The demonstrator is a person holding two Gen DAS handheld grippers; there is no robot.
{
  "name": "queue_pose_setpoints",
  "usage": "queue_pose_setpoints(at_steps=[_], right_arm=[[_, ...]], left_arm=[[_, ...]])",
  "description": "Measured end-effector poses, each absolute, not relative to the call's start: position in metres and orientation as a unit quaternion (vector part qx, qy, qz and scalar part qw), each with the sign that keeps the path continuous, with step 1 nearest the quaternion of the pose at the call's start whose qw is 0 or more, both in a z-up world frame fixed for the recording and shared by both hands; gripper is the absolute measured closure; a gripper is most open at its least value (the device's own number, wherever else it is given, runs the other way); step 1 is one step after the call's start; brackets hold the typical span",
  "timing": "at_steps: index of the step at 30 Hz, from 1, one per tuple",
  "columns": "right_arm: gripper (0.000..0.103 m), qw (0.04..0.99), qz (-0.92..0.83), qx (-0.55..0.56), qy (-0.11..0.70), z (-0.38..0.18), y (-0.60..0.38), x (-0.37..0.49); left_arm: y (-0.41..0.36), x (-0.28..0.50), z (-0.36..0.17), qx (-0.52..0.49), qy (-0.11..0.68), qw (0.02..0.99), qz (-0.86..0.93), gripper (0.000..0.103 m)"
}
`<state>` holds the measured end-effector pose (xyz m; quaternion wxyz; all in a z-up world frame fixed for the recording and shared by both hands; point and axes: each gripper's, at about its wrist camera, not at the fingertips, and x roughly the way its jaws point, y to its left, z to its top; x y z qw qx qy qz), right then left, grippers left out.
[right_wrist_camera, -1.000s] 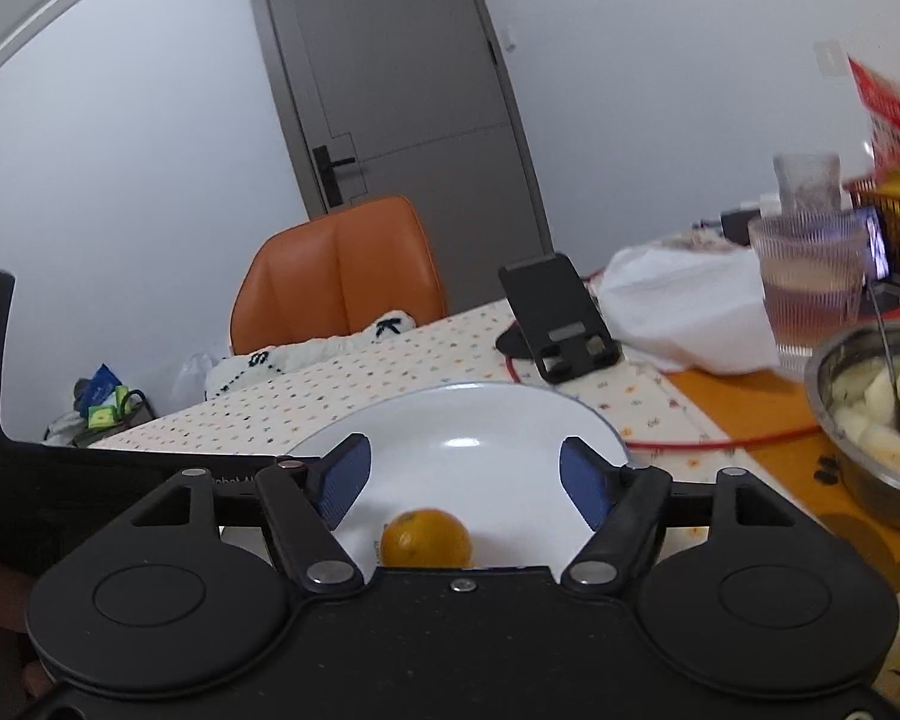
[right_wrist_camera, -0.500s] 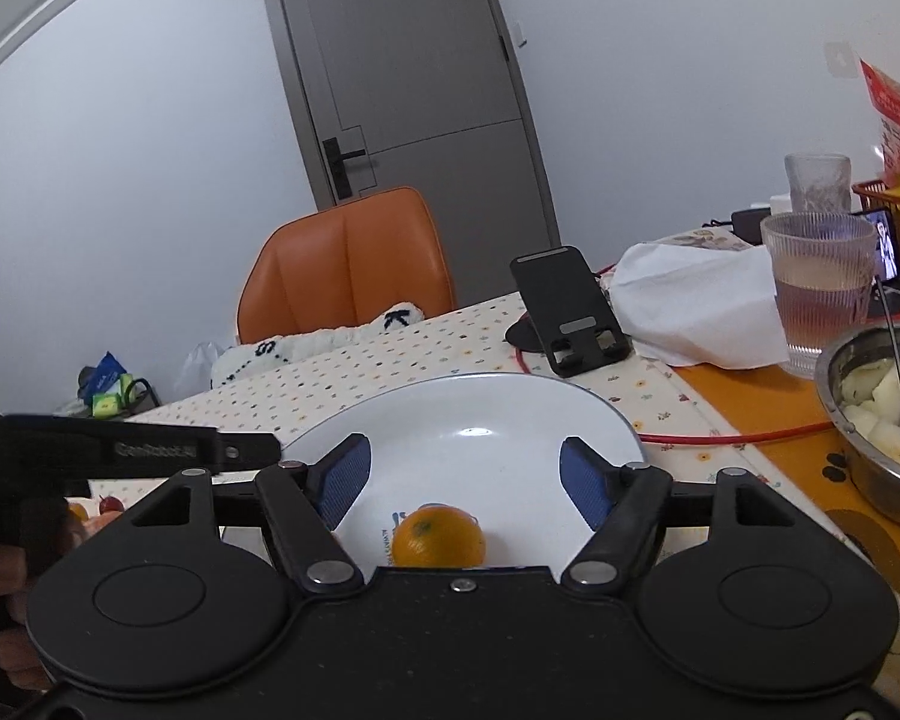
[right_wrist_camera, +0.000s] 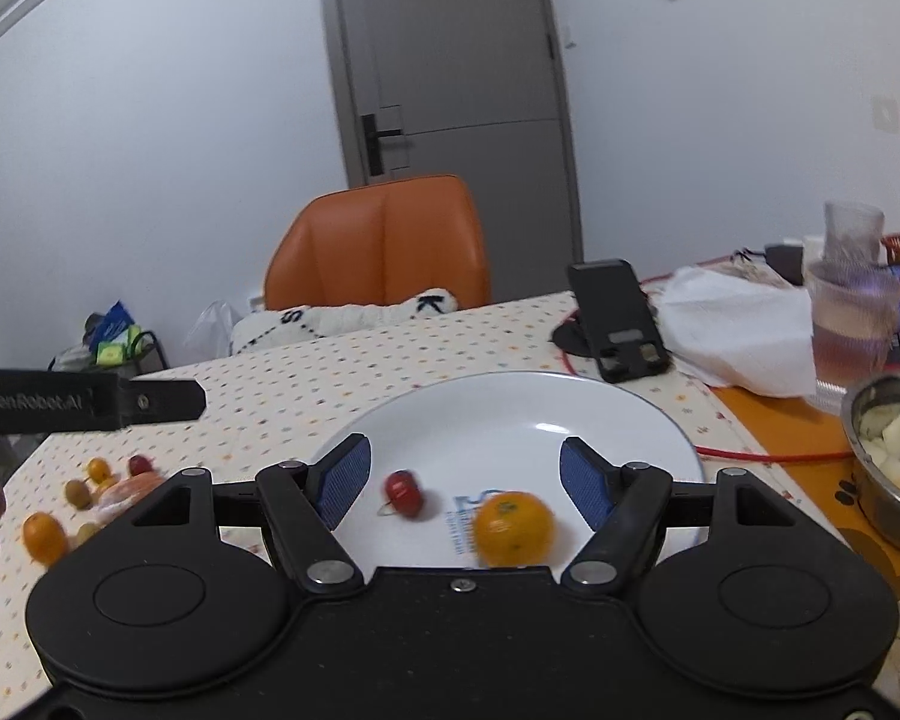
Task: Organize fruits
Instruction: 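Open the left gripper to drop the red plum into the plate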
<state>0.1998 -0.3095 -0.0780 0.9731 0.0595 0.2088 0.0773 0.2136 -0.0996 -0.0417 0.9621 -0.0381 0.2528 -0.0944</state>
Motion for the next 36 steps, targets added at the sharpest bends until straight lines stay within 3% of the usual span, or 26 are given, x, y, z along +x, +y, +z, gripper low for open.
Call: queue_pose_setpoints(at_steps=[20,36], right_arm=[[0.033,0.969,0.119,0.005,0.218,-0.057,-0.230,0.158],[0.036,0.952,0.180,-0.015,0.246,-0.069,-0.182,0.147]], left_arm=[[0.012,0.142,-0.036,-0.099,0.262,0.960,0.010,0.031],[0.044,0.120,-0.065,-0.105,0.289,0.951,0.028,0.031]])
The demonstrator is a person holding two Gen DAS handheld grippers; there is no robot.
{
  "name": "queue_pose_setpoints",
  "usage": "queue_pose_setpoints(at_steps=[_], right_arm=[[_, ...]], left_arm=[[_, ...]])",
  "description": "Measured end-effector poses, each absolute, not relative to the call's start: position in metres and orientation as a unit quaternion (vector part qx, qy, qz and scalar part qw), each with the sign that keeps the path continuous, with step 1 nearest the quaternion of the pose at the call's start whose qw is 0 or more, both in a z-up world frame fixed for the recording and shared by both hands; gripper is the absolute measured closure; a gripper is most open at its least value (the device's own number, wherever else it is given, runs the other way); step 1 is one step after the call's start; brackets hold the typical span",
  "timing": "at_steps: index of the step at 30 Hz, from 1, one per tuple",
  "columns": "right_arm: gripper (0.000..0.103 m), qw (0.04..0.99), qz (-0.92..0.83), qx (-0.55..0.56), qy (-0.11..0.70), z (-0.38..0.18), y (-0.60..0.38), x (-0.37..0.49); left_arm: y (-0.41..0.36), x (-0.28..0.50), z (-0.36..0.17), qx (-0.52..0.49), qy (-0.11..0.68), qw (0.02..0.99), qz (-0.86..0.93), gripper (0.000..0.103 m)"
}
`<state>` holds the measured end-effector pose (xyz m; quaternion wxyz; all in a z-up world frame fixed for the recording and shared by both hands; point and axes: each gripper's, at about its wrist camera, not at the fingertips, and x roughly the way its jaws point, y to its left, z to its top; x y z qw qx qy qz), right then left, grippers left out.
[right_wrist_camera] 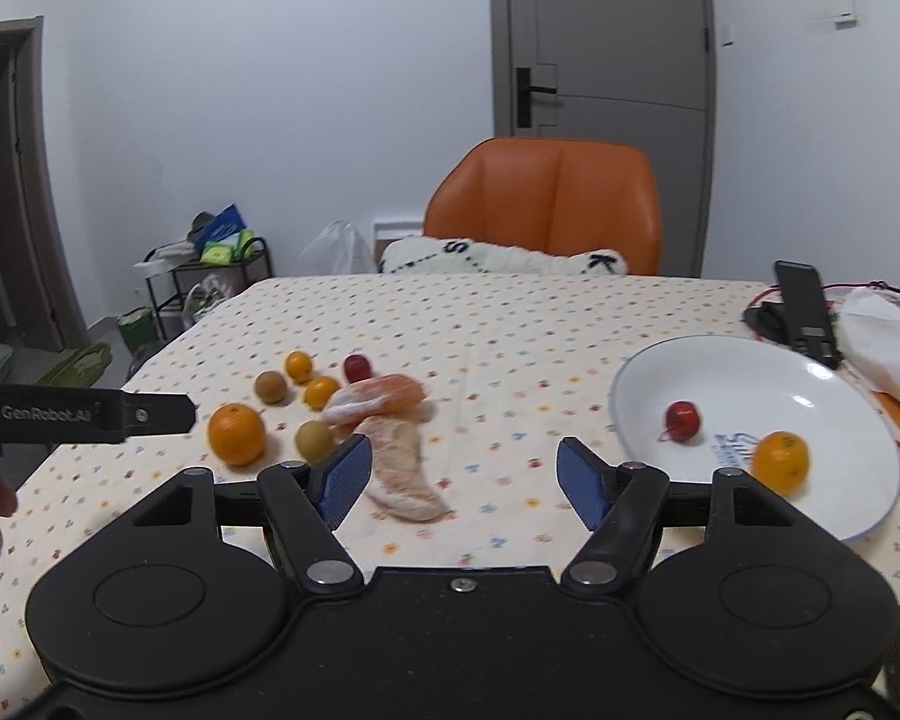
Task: Organize fruits
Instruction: 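Open the left gripper to drop the red plum into the plate, then grasp a peeled pomelo segment with the right gripper while the left grasps a large orange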
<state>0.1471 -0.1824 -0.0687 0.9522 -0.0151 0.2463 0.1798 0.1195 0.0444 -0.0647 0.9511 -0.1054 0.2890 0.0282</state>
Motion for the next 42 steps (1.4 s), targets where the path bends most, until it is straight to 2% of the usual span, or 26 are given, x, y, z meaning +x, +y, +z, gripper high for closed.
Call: queue_pose_setpoints(at_steps=[17,32,34,37,39,42], right_arm=[[0.049,0.931,0.217,-0.030,0.291,-0.087,-0.141,0.175],[0.050,0.921,0.219,-0.038,0.320,-0.103,-0.131,0.205],[0.050,0.919,0.219,-0.038,0.325,-0.106,-0.131,0.210],[0.055,0.916,0.226,-0.042,0.330,-0.109,-0.129,0.213],[0.062,0.914,0.233,-0.045,0.328,-0.109,-0.128,0.213],[0.065,0.913,0.240,-0.046,0.327,-0.108,-0.130,0.211]], left_arm=[[0.060,0.148,-0.090,-0.119,0.315,0.941,0.013,0.035],[0.058,0.175,-0.101,-0.118,0.332,0.936,0.006,0.043],[0.057,0.179,-0.102,-0.118,0.333,0.935,0.004,0.047],[0.056,0.183,-0.104,-0.124,0.336,0.934,-0.008,0.062],[0.054,0.183,-0.104,-0.120,0.336,0.934,-0.005,0.062],[0.050,0.182,-0.102,-0.115,0.337,0.934,-0.004,0.063]])
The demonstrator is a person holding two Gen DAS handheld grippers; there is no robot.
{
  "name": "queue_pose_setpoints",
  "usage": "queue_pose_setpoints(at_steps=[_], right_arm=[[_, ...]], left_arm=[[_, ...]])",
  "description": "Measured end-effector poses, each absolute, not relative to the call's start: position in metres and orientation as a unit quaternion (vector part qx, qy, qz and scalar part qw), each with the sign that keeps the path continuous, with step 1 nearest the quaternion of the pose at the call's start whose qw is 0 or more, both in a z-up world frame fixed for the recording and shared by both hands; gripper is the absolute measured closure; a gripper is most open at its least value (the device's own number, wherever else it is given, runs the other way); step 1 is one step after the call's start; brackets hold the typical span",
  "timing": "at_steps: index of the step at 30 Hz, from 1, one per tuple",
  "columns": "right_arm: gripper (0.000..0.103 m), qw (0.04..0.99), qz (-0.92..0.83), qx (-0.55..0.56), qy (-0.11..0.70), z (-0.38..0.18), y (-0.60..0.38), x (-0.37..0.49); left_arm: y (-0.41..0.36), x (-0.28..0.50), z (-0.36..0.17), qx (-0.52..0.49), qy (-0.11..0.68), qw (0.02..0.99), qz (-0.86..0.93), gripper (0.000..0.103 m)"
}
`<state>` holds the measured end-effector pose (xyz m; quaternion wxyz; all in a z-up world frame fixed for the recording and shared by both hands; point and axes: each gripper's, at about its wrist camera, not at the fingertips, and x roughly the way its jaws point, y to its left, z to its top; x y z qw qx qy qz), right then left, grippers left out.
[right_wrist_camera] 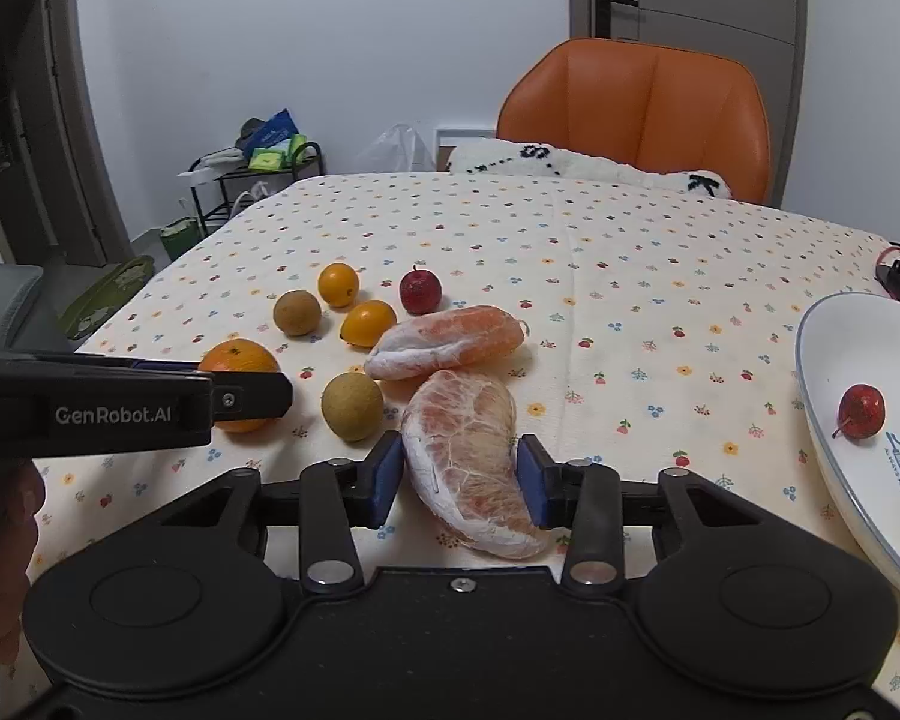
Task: Organize fruits
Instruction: 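Grasp a peeled pomelo segment with the right gripper while the left grasps a large orange, then carry pomelo segment and large orange to the plate and open both grippers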
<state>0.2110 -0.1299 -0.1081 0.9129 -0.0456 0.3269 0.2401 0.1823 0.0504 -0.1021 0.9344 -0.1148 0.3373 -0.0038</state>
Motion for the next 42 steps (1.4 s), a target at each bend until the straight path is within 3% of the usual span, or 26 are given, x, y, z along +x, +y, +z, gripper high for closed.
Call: queue_pose_setpoints(at_steps=[20,42], right_arm=[[0.069,0.927,0.244,-0.017,0.283,-0.079,-0.167,0.183],[0.070,0.949,0.207,0.006,0.238,-0.054,-0.250,0.170]], left_arm=[[0.028,0.159,-0.068,-0.102,0.302,0.948,-0.003,0.064],[-0.049,0.159,-0.040,-0.091,0.275,0.956,-0.040,0.064]])
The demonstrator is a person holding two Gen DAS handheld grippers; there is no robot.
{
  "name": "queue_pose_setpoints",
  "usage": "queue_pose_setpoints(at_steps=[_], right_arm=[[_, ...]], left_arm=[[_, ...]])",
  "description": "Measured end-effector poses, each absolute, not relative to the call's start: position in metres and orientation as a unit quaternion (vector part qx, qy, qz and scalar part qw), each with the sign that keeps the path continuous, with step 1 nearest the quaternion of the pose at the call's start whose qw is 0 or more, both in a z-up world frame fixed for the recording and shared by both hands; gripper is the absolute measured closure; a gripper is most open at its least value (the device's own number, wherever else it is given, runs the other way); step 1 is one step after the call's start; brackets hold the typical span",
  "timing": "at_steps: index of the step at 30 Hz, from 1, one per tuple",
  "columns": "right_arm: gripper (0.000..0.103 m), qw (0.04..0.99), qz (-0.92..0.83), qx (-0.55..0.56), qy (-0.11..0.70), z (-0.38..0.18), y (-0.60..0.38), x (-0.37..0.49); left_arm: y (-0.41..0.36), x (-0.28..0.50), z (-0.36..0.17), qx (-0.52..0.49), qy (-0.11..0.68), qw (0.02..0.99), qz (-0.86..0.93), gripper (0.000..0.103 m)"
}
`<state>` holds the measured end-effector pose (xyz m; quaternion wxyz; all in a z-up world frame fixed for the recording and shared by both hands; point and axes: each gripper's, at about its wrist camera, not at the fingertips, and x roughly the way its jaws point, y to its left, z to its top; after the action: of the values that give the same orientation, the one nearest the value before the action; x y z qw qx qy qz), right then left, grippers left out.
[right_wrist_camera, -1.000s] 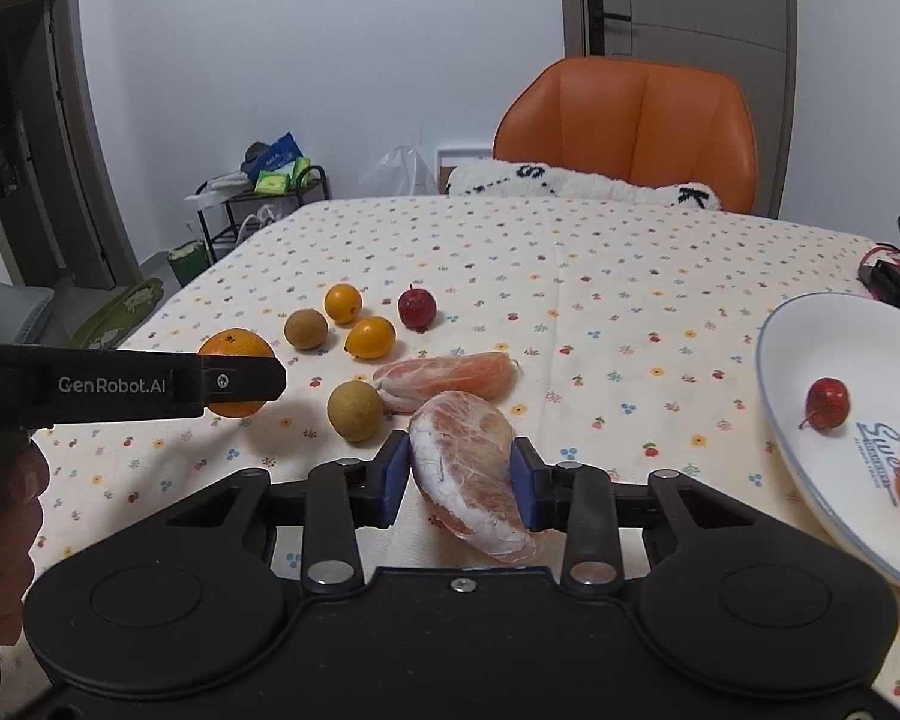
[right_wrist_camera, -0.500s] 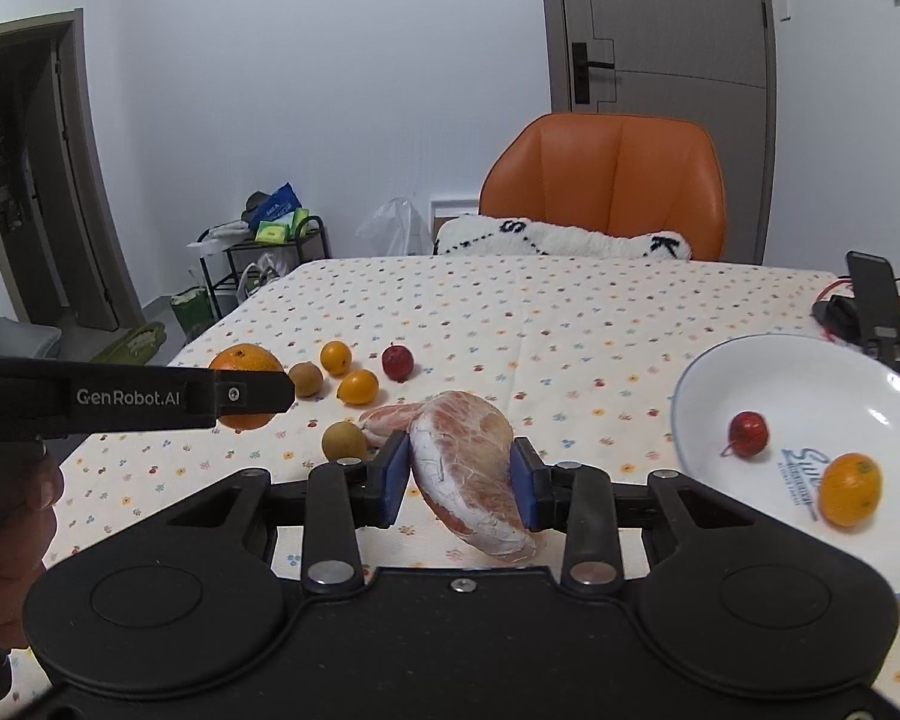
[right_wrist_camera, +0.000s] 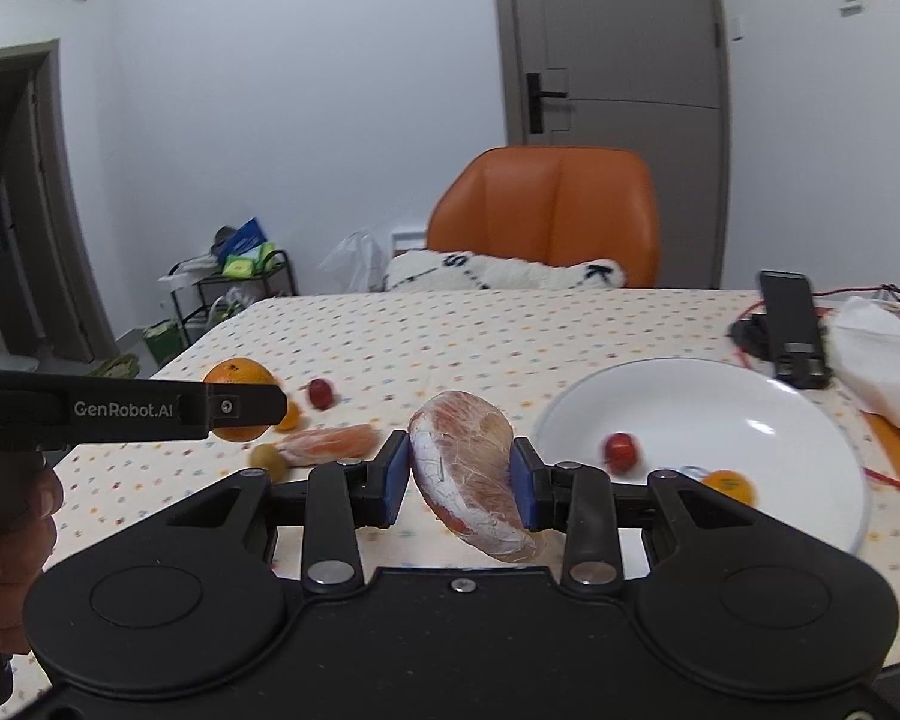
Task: Organize fruits
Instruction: 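Carry pomelo segment and large orange to the plate and open both grippers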
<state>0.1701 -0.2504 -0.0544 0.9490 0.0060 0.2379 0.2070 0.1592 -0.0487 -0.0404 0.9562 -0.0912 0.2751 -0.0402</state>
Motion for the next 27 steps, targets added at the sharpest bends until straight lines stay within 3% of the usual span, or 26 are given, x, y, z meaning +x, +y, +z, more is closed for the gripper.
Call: queue_pose_setpoints(at_steps=[27], right_arm=[[0.070,0.963,0.106,0.039,0.245,-0.079,-0.361,0.200]], left_arm=[[-0.173,0.221,-0.066,-0.039,0.319,0.939,-0.120,0.064]])
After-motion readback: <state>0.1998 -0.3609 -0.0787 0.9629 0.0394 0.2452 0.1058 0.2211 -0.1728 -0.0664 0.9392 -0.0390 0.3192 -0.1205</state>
